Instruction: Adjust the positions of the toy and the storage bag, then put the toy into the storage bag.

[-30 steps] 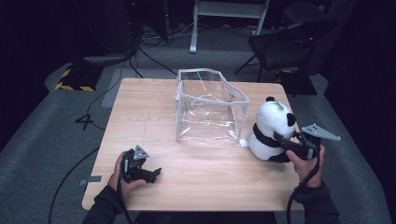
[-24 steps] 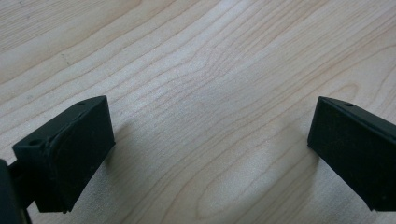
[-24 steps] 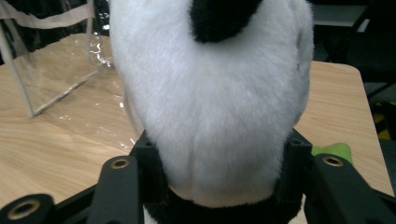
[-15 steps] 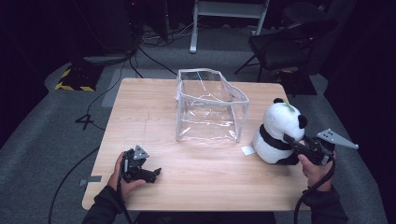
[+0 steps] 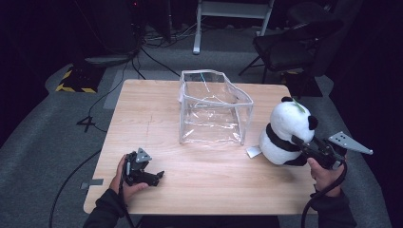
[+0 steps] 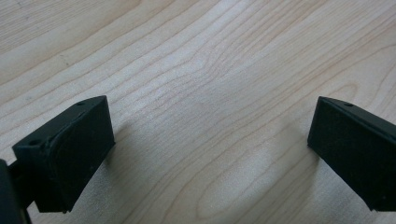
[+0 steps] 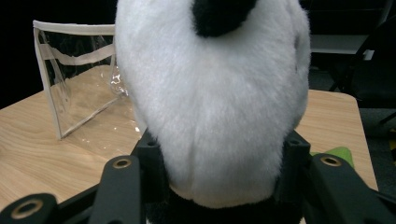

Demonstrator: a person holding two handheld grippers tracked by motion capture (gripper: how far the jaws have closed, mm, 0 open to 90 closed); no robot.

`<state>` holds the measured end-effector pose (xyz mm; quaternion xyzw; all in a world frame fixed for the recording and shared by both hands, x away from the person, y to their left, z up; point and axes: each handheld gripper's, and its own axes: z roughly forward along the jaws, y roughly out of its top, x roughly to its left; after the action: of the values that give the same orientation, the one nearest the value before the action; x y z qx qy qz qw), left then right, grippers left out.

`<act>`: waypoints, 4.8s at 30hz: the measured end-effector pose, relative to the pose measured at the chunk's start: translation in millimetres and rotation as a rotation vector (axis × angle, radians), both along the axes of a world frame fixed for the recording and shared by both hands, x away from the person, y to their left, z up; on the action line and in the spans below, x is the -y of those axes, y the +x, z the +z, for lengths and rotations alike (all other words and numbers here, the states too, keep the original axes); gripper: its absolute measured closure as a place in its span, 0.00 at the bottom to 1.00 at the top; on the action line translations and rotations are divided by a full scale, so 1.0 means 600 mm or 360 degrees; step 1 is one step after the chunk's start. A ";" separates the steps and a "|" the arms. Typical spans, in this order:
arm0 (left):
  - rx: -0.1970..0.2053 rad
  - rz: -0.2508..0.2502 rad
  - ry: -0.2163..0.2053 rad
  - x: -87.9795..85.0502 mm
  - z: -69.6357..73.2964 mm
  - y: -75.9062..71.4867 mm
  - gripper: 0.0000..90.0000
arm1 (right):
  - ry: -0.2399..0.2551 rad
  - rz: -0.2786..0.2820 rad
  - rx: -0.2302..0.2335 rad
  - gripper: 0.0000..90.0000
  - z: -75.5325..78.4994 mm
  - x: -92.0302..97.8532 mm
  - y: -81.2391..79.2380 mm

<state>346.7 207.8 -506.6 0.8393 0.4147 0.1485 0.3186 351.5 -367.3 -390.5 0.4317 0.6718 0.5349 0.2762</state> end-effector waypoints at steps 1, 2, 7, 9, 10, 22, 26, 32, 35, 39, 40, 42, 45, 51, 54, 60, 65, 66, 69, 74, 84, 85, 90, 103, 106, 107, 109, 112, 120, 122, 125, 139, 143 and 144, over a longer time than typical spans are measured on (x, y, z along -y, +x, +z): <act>0.0000 0.0000 0.0000 0.000 0.000 0.000 0.01 | 0.0000 0.0000 0.0000 0.55 0.000 0.000 0.000; 0.0000 0.0000 0.0000 0.000 0.000 0.000 0.01 | -0.0002 0.0004 0.0002 0.55 0.000 -0.001 0.000; 0.0000 0.0000 0.0000 0.000 0.000 0.000 0.01 | -0.0015 0.0016 0.0001 0.55 0.001 -0.007 0.000; 0.0000 0.0000 0.0001 0.000 0.000 -0.001 0.01 | -0.0012 0.0022 0.0005 0.55 0.004 -0.008 -0.001; 0.0000 0.0000 0.0001 0.000 0.000 -0.001 0.01 | -0.0011 0.0022 0.0009 0.55 0.005 -0.008 -0.001; -0.0002 -0.0001 0.0001 0.000 0.000 -0.001 0.01 | 0.0012 0.0033 0.0055 0.55 0.019 -0.005 -0.007; -0.0002 -0.0001 0.0001 0.000 0.000 -0.001 0.01 | 0.0001 0.0044 0.0078 0.55 0.027 -0.010 -0.004; -0.0007 0.0009 -0.0001 0.000 0.000 -0.002 0.01 | -0.0010 0.0067 0.0136 0.55 0.051 -0.018 -0.005; -0.0007 0.0012 0.0000 0.001 0.000 -0.002 0.01 | -0.0007 0.0074 0.0143 0.55 0.058 -0.020 -0.006; -0.0007 0.0013 0.0001 0.000 0.000 -0.002 0.01 | -0.0025 0.0084 0.0164 0.55 0.069 -0.024 -0.008; -0.0007 0.0014 0.0000 0.001 0.000 -0.002 0.01 | -0.0030 0.0086 0.0168 0.55 0.072 -0.024 -0.007; -0.0007 0.0014 -0.0002 0.001 0.000 -0.002 0.01 | -0.0022 0.0087 0.0189 0.55 0.082 -0.025 -0.006; -0.0007 0.0014 -0.0001 0.001 0.000 -0.002 0.01 | -0.0021 0.0090 0.0203 0.55 0.090 -0.026 -0.005; -0.0007 0.0013 -0.0001 0.001 0.000 -0.002 0.01 | -0.0044 0.0096 0.0260 0.55 0.121 -0.029 -0.005; -0.0008 0.0012 0.0000 0.000 0.000 -0.002 0.01 | -0.0055 0.0095 0.0277 0.55 0.130 -0.030 -0.005; -0.0007 0.0014 -0.0003 0.001 0.000 -0.002 0.01 | -0.0068 0.0104 0.0320 0.55 0.153 -0.031 -0.002; -0.0007 0.0013 0.0000 0.001 0.000 -0.002 0.01 | -0.0062 0.0112 0.0354 0.55 0.175 -0.037 -0.002; -0.0007 0.0013 -0.0002 0.001 0.000 -0.002 0.01 | -0.0062 0.0112 0.0354 0.55 0.175 -0.037 -0.002; -0.0007 0.0014 0.0000 0.001 0.000 -0.002 0.01 | -0.0037 0.0119 0.0367 0.55 0.186 -0.041 -0.001; -0.0007 0.0014 0.0000 0.001 0.000 -0.002 0.01 | -0.0053 0.0126 0.0403 0.55 0.204 -0.053 0.002; -0.0007 0.0014 0.0001 0.001 0.000 -0.002 0.01 | -0.0056 0.0193 0.0451 0.55 0.231 -0.086 0.023; -0.0007 0.0014 0.0000 0.001 0.000 -0.002 0.01 | -0.0053 0.0197 0.0454 0.55 0.233 -0.089 0.025; -0.0007 0.0015 0.0000 0.001 0.000 -0.002 0.01 | -0.0054 0.0206 0.0468 0.55 0.246 -0.103 0.035; -0.0007 0.0015 0.0000 0.001 0.000 -0.002 0.01 | -0.0055 0.0237 0.0476 0.55 0.267 -0.135 0.057; -0.0007 0.0015 -0.0001 0.001 0.000 -0.002 0.01 | -0.0053 0.0249 0.0459 0.55 0.265 -0.153 0.069; -0.0007 0.0015 -0.0001 0.001 0.000 -0.002 0.01 | -0.0055 0.0254 0.0457 0.55 0.265 -0.158 0.072; -0.0007 0.0015 -0.0001 0.001 0.000 -0.002 0.01 | -0.0063 0.0257 0.0457 0.55 0.265 -0.163 0.074; -0.0007 0.0014 0.0000 0.001 0.000 -0.002 0.01 | -0.0075 0.0263 0.0461 0.55 0.268 -0.177 0.081; -0.0007 0.0014 0.0000 0.001 0.000 -0.002 0.01 | -0.0049 0.0296 0.0450 0.55 0.271 -0.202 0.098; -0.0007 0.0014 0.0000 0.000 0.000 -0.002 0.01 | -0.0059 0.0302 0.0448 0.55 0.270 -0.210 0.102; -0.0008 0.0014 0.0000 0.000 0.000 -0.002 0.01 | -0.0081 0.0317 0.0448 0.55 0.269 -0.224 0.110; -0.0008 0.0013 0.0001 0.000 0.000 -0.002 0.01 | -0.0038 0.0348 0.0405 0.55 0.260 -0.270 0.151; -0.0008 0.0014 0.0000 0.000 0.000 -0.002 0.01 | -0.0069 0.0349 0.0406 0.55 0.259 -0.287 0.160; -0.0008 0.0014 0.0000 0.000 0.000 -0.002 0.01 | -0.0069 0.0352 0.0394 0.55 0.258 -0.295 0.163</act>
<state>345.3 207.5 -506.4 0.8379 0.4191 0.1477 0.3169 449.5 -190.6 -235.4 0.2799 0.6875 0.5964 0.3056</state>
